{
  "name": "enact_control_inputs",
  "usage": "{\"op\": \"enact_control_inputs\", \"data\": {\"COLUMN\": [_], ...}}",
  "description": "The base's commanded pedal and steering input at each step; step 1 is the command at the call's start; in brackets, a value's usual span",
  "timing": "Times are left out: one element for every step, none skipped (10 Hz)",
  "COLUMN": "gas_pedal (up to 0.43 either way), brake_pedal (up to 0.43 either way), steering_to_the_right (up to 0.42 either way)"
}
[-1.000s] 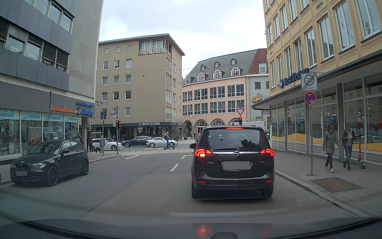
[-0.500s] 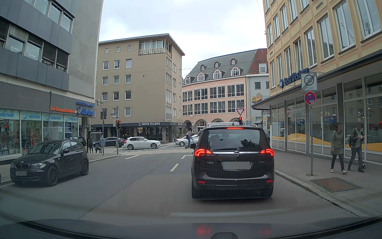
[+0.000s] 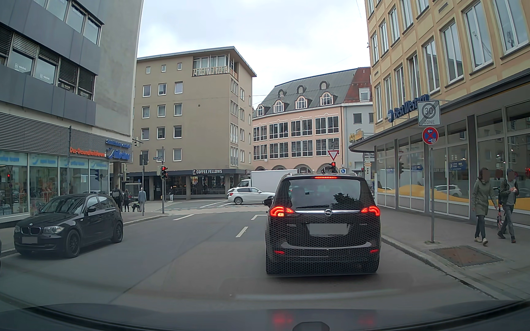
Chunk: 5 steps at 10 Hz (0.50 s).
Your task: Follow the waypoints while adhering to traffic rules and regulations
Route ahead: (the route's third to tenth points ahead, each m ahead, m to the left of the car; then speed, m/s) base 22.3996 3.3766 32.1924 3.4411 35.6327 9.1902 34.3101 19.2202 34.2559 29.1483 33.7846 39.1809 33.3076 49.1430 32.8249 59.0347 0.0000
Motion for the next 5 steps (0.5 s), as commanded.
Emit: {"op": "enact_control_inputs", "data": {"gas_pedal": [0.0, 0.0, 0.0, 0.0, 0.0], "brake_pedal": [0.189, 0.189, 0.189, 0.195, 0.189], "steering_to_the_right": [-0.006, -0.006, -0.006, -0.006, -0.005]}}
